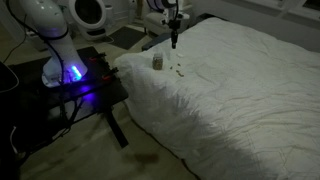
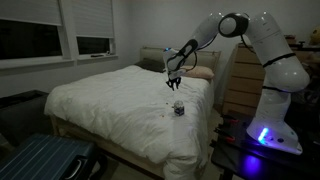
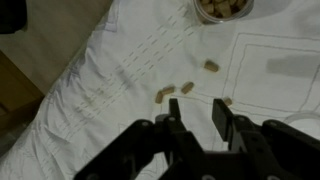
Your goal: Put the objects on the bed in the jar
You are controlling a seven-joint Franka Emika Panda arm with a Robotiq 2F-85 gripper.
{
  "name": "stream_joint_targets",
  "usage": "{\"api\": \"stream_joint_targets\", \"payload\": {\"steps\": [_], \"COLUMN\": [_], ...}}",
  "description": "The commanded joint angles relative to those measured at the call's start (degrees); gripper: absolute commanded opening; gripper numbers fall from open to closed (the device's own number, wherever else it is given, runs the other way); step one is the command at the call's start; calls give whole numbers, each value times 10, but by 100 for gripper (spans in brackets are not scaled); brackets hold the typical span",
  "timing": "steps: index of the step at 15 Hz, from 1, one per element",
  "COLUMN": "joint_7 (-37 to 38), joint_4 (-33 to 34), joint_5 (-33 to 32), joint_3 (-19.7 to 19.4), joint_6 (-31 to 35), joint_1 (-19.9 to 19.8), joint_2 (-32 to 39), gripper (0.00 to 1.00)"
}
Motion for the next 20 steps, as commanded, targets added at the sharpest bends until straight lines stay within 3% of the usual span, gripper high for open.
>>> {"api": "stream_joint_targets", "payload": {"steps": [1, 5, 11, 20], "joint_7": [34, 53, 67, 63], "joint_4": [-34, -68, -69, 2], "joint_5": [-26, -28, 2, 49], "joint_3": [-13, -35, -65, -94], "joint_6": [48, 114, 204, 321], "joint_1": [-7, -17, -39, -27], "joint_2": [-2, 18, 93, 206], "gripper": [72, 99, 100, 100]}}
